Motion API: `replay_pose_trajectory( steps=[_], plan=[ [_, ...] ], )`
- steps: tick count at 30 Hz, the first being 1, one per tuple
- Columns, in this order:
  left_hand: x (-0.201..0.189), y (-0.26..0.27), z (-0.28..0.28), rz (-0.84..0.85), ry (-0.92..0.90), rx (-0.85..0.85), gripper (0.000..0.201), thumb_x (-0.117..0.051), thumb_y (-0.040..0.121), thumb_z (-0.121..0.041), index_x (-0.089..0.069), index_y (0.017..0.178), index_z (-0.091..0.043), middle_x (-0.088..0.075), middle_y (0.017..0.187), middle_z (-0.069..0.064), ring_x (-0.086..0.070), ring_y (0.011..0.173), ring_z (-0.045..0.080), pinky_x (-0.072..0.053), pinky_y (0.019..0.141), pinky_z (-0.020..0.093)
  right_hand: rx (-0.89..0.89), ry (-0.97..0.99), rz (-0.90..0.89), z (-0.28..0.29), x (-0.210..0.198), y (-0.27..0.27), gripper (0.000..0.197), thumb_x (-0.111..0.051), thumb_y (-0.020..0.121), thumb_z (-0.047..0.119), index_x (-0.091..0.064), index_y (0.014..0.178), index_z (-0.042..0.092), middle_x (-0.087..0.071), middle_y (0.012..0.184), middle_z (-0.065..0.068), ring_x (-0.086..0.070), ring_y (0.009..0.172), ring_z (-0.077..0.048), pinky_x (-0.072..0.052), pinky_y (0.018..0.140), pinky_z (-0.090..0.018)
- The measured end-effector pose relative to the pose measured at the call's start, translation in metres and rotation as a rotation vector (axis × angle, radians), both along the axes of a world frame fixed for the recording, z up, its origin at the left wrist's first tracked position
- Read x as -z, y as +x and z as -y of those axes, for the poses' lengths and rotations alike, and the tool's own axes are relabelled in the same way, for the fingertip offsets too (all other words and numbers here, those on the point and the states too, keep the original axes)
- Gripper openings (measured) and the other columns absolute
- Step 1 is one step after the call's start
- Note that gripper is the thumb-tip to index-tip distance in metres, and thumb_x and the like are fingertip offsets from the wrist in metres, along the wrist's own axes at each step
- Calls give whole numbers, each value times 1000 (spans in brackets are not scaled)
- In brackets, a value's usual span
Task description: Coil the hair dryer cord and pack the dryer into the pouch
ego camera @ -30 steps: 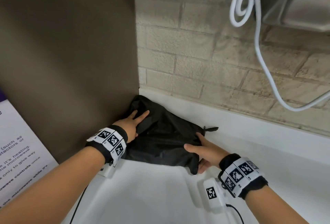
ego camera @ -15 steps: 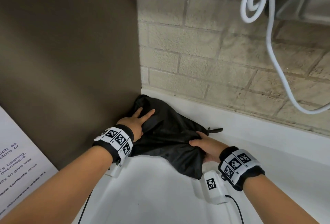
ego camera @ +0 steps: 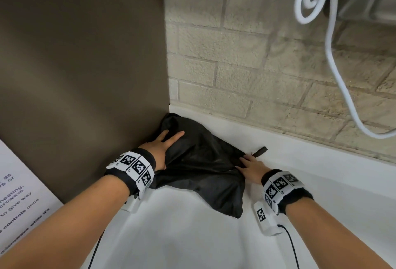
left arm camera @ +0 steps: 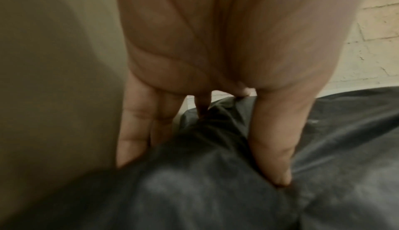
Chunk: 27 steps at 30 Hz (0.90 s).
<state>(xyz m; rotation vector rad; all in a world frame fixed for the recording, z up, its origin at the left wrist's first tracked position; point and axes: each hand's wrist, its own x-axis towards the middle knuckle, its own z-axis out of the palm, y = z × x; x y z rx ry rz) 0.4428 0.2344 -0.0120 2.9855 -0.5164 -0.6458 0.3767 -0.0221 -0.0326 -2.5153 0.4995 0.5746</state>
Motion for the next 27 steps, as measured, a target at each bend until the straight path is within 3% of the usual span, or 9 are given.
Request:
replay_pose_trajectory(
  steps=[4,9,12,17,19,23,27],
  plan=[
    [-3,-3,0,1,10,22,108,-60,81,-6,21,134,-53,20,155,0,-52,117,29,-51,89,33,-163,-301,-106,10,2,5,69,-24,95,51,-4,147,10,2,157,-3,-4,145,-22,-5,118,-35],
    [-3,-3,1,5,30,18,107,-55,82,-2,23,133,-53,22,155,0,-58,93,25,-53,79,30,-216,-344,-152,15,2,7,70,-21,95,52,0,147,11,6,157,-2,-2,145,-23,-2,118,-35],
    [-1,-3,3,-5,40,2,109,-55,82,1,25,132,-53,25,154,1,-59,101,27,-53,82,31,-200,-291,-54,15,-3,2,64,-26,97,45,-6,147,10,-2,157,-4,-9,144,-28,-9,116,-35],
    [2,-10,2,9,3,-27,105,-54,83,-1,21,135,-52,21,155,2,-57,108,27,-51,89,33,-85,-90,190,20,-18,-12,51,-46,93,29,-35,139,11,-31,147,-9,-34,133,-30,-28,111,-37],
    [3,-18,-3,34,-35,-40,98,-52,85,-6,17,137,-51,15,157,2,-54,115,27,-48,96,35,-81,-44,213,18,-28,-25,48,-48,92,27,-38,137,12,-34,145,-11,-38,130,-29,-30,109,-35],
    [0,-39,-12,86,-28,-61,77,-50,88,-21,-1,144,-42,1,158,3,-32,133,36,-32,111,42,-130,16,238,4,-47,-67,43,-47,93,26,-42,134,15,-42,141,-10,-43,127,-26,-32,107,-31],
    [-21,-80,-13,54,-165,-2,58,-54,88,-24,-31,142,-27,-24,153,4,-31,137,25,-27,113,31,-247,50,240,-20,-60,-128,42,-49,92,30,-44,132,20,-47,136,-4,-48,122,-20,-34,104,-26]
  ],
)
